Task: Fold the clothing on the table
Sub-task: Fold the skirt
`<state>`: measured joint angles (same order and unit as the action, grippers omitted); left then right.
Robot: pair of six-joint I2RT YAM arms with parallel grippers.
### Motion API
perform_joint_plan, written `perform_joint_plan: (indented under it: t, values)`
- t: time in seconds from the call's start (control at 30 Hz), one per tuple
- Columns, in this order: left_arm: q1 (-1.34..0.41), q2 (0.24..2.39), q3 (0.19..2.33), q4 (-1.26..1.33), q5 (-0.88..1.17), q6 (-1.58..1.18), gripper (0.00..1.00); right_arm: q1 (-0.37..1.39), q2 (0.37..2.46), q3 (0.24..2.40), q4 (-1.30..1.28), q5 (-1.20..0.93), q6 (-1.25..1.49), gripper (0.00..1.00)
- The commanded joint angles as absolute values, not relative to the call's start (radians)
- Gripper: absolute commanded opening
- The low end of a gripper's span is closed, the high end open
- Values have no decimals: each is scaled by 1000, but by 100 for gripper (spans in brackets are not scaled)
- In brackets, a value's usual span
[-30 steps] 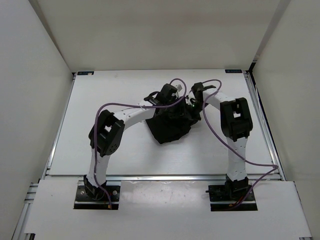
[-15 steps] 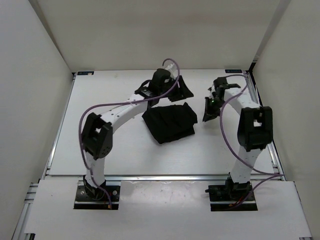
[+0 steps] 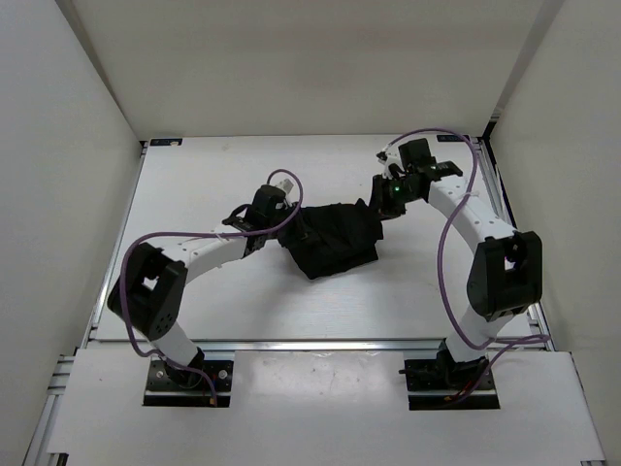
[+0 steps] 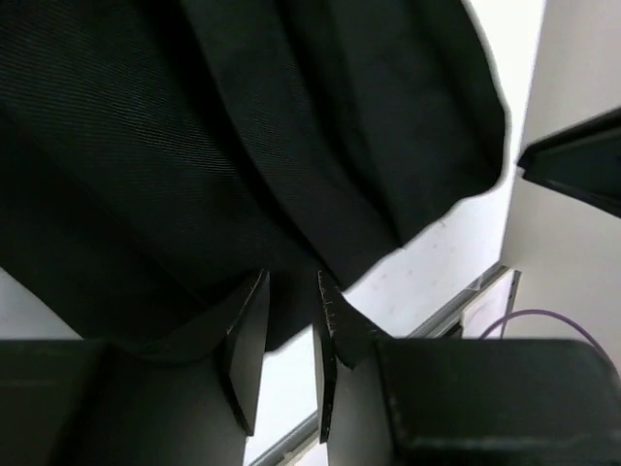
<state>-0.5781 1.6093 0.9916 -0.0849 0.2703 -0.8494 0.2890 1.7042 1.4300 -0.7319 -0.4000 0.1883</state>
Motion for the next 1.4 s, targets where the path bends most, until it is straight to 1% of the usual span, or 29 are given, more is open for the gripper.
perform_joint_plan:
  t: [0.0, 0.07, 0.1, 0.23, 0.33, 0.43, 0.6, 0.7, 0.73, 0.8, 0.87, 0.97, 1.03, 1.1, 1.13, 1.2, 1.3, 1.37]
  values:
    - [-568, 1637, 997, -18, 311, -864, 34, 223, 1749, 1349, -603, -638, 257, 19]
    - [-577, 1672, 1011, -18, 302, -862, 33, 181, 1778, 1286, -531, -724, 303, 18]
    - [-587, 1680, 1009, -17, 304, -859, 33, 160, 1802, 1244, -523, -732, 316, 17]
    - [-601, 1749, 1017, -14, 295, -861, 32, 124, 1890, 1192, -525, -736, 293, 16]
    - [-606, 1795, 1035, -20, 296, -859, 32, 106, 1920, 1126, -496, -768, 299, 16]
    - [-609, 1841, 1052, -38, 298, -850, 30, 88, 1925, 1066, -462, -776, 299, 16]
    - [-606, 1899, 1049, -48, 291, -853, 27, 41, 1919, 1029, -440, -761, 293, 16]
    - [-592, 1891, 1063, -35, 305, -864, 29, 11, 1881, 1003, -390, -825, 301, 17]
    - [-588, 1885, 1074, -34, 320, -864, 32, 2, 1855, 990, -358, -866, 310, 17]
    - [-574, 1840, 1104, -28, 359, -874, 39, 2, 1798, 985, -324, -917, 334, 17]
    - [-557, 1783, 1135, -25, 370, -876, 50, -23, 1708, 1008, -311, -942, 347, 18]
    - [-519, 1660, 1184, -23, 368, -893, 58, -34, 1608, 1034, -325, -957, 353, 19]
    - [-482, 1548, 1192, -46, 342, -882, 59, -52, 1557, 1051, -343, -957, 357, 19]
    - [-407, 1475, 1184, -93, 324, -859, 59, -67, 1502, 1048, -354, -951, 351, 19]
    - [-394, 1432, 1152, -101, 322, -838, 57, -72, 1491, 1031, -366, -940, 344, 19]
    - [-307, 1372, 1097, -164, 333, -807, 56, -87, 1448, 1010, -387, -934, 319, 19]
    - [-240, 1267, 952, -263, 368, -761, 55, -119, 1404, 945, -402, -937, 318, 20]
    - [-261, 1214, 907, -361, 281, -712, 55, -144, 1382, 914, -400, -945, 316, 20]
